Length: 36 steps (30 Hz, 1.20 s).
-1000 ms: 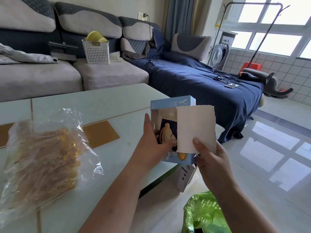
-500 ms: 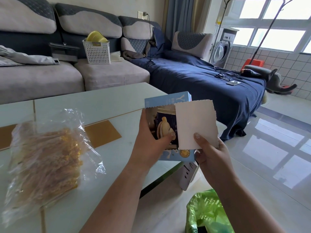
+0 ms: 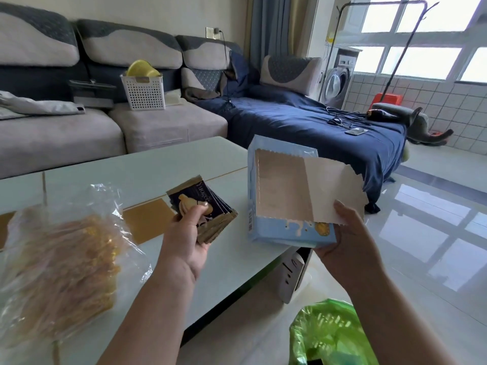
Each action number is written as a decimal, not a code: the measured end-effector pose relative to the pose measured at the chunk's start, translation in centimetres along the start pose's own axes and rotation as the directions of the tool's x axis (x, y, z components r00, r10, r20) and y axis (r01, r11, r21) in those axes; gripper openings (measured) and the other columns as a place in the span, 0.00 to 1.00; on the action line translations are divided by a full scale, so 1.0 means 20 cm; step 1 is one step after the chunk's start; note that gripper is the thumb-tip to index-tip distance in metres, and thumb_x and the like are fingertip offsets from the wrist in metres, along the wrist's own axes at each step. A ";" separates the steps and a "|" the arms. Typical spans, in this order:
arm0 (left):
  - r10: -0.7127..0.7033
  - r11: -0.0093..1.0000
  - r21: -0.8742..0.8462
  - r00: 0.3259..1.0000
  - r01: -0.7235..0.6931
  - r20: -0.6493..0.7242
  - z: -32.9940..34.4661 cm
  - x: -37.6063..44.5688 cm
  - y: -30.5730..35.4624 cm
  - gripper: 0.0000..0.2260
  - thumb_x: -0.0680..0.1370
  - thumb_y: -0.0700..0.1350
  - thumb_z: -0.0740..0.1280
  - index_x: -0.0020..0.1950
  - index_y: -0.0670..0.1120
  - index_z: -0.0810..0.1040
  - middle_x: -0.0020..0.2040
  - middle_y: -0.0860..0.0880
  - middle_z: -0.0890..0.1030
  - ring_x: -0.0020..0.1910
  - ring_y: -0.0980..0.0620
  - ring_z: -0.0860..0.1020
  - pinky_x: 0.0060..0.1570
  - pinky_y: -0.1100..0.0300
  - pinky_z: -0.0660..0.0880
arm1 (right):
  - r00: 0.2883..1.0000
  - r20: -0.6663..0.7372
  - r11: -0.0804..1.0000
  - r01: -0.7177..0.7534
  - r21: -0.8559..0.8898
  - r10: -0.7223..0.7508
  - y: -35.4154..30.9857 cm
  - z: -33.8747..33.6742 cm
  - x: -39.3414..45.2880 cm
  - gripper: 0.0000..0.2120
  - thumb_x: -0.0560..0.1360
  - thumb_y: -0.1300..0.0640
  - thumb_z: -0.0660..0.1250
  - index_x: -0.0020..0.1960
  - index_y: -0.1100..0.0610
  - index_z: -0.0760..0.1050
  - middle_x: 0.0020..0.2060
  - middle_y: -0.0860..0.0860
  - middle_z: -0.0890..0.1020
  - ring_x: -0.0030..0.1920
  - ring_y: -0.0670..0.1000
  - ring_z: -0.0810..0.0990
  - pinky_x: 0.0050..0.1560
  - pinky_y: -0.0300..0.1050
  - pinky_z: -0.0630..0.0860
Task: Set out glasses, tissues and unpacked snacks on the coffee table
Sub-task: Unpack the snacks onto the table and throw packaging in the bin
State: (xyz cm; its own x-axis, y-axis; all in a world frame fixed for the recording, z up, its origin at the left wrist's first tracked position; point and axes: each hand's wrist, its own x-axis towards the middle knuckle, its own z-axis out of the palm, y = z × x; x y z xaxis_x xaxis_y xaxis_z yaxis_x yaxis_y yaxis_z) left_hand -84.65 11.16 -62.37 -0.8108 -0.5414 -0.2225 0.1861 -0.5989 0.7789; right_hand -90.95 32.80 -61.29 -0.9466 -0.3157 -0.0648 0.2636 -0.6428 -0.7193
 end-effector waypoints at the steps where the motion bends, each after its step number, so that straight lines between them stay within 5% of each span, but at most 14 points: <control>1: -0.019 0.999 0.030 1.000 0.019 0.016 0.01 -0.01 -0.01 0.02 0.76 0.39 0.66 0.46 0.45 0.76 0.39 0.45 0.77 0.43 0.48 0.78 0.47 0.53 0.75 | 1.000 -0.010 1.000 -0.019 -0.012 0.019 0.00 0.00 0.00 0.10 0.77 0.55 0.59 0.41 0.56 0.76 0.30 0.50 0.83 0.28 0.49 0.82 0.25 0.37 0.76; 4: -0.039 0.992 0.124 0.994 0.027 0.098 0.04 -0.04 -0.05 0.06 0.76 0.38 0.65 0.53 0.43 0.75 0.42 0.44 0.79 0.42 0.48 0.79 0.44 0.54 0.76 | 0.998 -0.047 0.997 -0.044 -0.066 0.041 0.03 0.02 0.00 0.05 0.77 0.56 0.60 0.44 0.55 0.73 0.30 0.50 0.83 0.27 0.49 0.81 0.25 0.38 0.76; 7: 0.113 0.940 0.300 0.978 -0.162 0.173 0.08 -0.08 -0.08 0.28 0.76 0.41 0.67 0.73 0.54 0.60 0.62 0.52 0.75 0.56 0.50 0.77 0.54 0.50 0.77 | 0.996 -0.087 0.993 -0.024 -0.112 0.014 0.05 0.03 0.00 0.08 0.78 0.58 0.60 0.40 0.56 0.72 0.26 0.50 0.81 0.24 0.49 0.80 0.23 0.38 0.75; 9: 0.233 0.873 0.377 0.944 -0.310 0.235 0.09 -0.11 -0.09 0.37 0.77 0.43 0.66 0.75 0.63 0.46 0.63 0.62 0.63 0.61 0.59 0.70 0.59 0.53 0.74 | 0.992 -0.116 0.989 0.026 -0.145 -0.043 0.05 0.04 -0.01 0.07 0.78 0.58 0.61 0.41 0.56 0.72 0.26 0.50 0.80 0.24 0.48 0.79 0.25 0.38 0.76; 11: 0.286 0.810 0.432 0.910 -0.396 0.299 0.08 -0.11 -0.10 0.36 0.77 0.45 0.65 0.73 0.66 0.45 0.61 0.64 0.63 0.56 0.66 0.71 0.49 0.66 0.76 | 0.981 -0.140 0.966 0.096 -0.241 -0.132 0.05 0.03 0.00 0.05 0.78 0.59 0.61 0.43 0.56 0.72 0.26 0.48 0.80 0.26 0.46 0.79 0.27 0.37 0.75; 13: 0.327 0.742 0.488 0.883 -0.460 0.336 0.07 -0.09 -0.11 0.34 0.77 0.46 0.65 0.70 0.70 0.47 0.65 0.60 0.66 0.60 0.61 0.71 0.45 0.72 0.76 | 0.965 -0.138 0.929 0.166 -0.332 -0.222 0.06 0.03 0.00 0.05 0.78 0.60 0.60 0.44 0.54 0.72 0.26 0.45 0.80 0.26 0.43 0.79 0.26 0.34 0.74; 16: 0.404 0.580 0.599 0.834 -0.552 0.376 0.05 -0.08 -0.11 0.34 0.76 0.52 0.65 0.65 0.77 0.44 0.75 0.53 0.61 0.74 0.52 0.60 0.65 0.54 0.71 | 0.952 -0.033 0.877 0.267 -0.399 -0.305 0.05 0.04 -0.01 0.06 0.78 0.60 0.60 0.45 0.52 0.74 0.31 0.44 0.83 0.31 0.43 0.81 0.32 0.36 0.77; 18: 0.412 0.535 0.629 0.824 -0.565 0.389 0.05 -0.09 -0.11 0.35 0.74 0.52 0.63 0.64 0.79 0.42 0.76 0.52 0.59 0.76 0.50 0.57 0.69 0.48 0.66 | 0.943 0.024 0.839 0.306 -0.450 -0.331 0.04 0.05 -0.01 0.07 0.78 0.60 0.61 0.46 0.51 0.76 0.35 0.43 0.84 0.38 0.45 0.82 0.41 0.41 0.78; 21: 0.450 0.572 0.596 0.823 -0.563 0.346 0.05 -0.09 -0.12 0.37 0.78 0.43 0.65 0.71 0.68 0.43 0.74 0.56 0.59 0.72 0.56 0.62 0.55 0.74 0.69 | 0.946 0.018 0.833 0.293 -0.468 -0.323 0.05 0.05 0.00 0.08 0.77 0.61 0.63 0.46 0.49 0.77 0.36 0.43 0.83 0.43 0.49 0.79 0.49 0.48 0.73; 23: 0.478 0.590 0.597 0.831 -0.543 0.283 0.04 -0.09 -0.11 0.37 0.78 0.38 0.65 0.75 0.61 0.45 0.71 0.60 0.56 0.69 0.62 0.59 0.48 0.83 0.65 | 0.941 -0.074 0.841 0.257 -0.476 -0.330 0.05 0.03 0.05 0.07 0.77 0.60 0.63 0.45 0.50 0.77 0.36 0.43 0.83 0.43 0.50 0.79 0.47 0.48 0.73; 28: 0.474 0.599 0.648 0.861 -0.471 0.188 -0.05 -0.06 -0.05 0.36 0.78 0.41 0.64 0.76 0.60 0.45 0.77 0.54 0.54 0.72 0.59 0.58 0.67 0.64 0.58 | 0.876 -0.285 0.817 0.185 -0.546 -0.389 0.02 -0.01 0.22 0.04 0.76 0.56 0.64 0.43 0.50 0.73 0.40 0.46 0.78 0.44 0.49 0.75 0.48 0.46 0.69; 31: 0.463 0.619 0.654 0.875 -0.435 0.144 -0.10 -0.03 -0.03 0.37 0.78 0.42 0.66 0.76 0.60 0.46 0.78 0.52 0.55 0.76 0.54 0.56 0.75 0.51 0.55 | 0.859 -0.236 0.721 0.199 -0.664 -0.454 0.00 0.01 0.30 0.08 0.78 0.58 0.62 0.39 0.51 0.72 0.36 0.46 0.76 0.39 0.47 0.73 0.42 0.43 0.68; 36: 0.437 0.646 0.650 0.892 -0.400 0.114 -0.10 -0.03 -0.01 0.36 0.78 0.42 0.65 0.77 0.59 0.47 0.78 0.53 0.53 0.76 0.55 0.55 0.74 0.52 0.55 | 0.859 -0.079 0.559 0.256 -0.789 -0.505 -0.02 0.01 0.44 0.04 0.78 0.58 0.60 0.49 0.55 0.72 0.40 0.48 0.77 0.43 0.50 0.74 0.43 0.44 0.69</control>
State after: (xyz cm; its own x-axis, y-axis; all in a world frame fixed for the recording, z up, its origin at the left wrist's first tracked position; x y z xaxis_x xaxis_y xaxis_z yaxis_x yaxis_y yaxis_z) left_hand -83.07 10.41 -63.52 -0.7053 -0.6773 0.2091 0.0835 0.2136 0.9734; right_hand -99.44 30.16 -61.37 -0.9614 0.1088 0.2529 -0.2411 0.1105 -0.9642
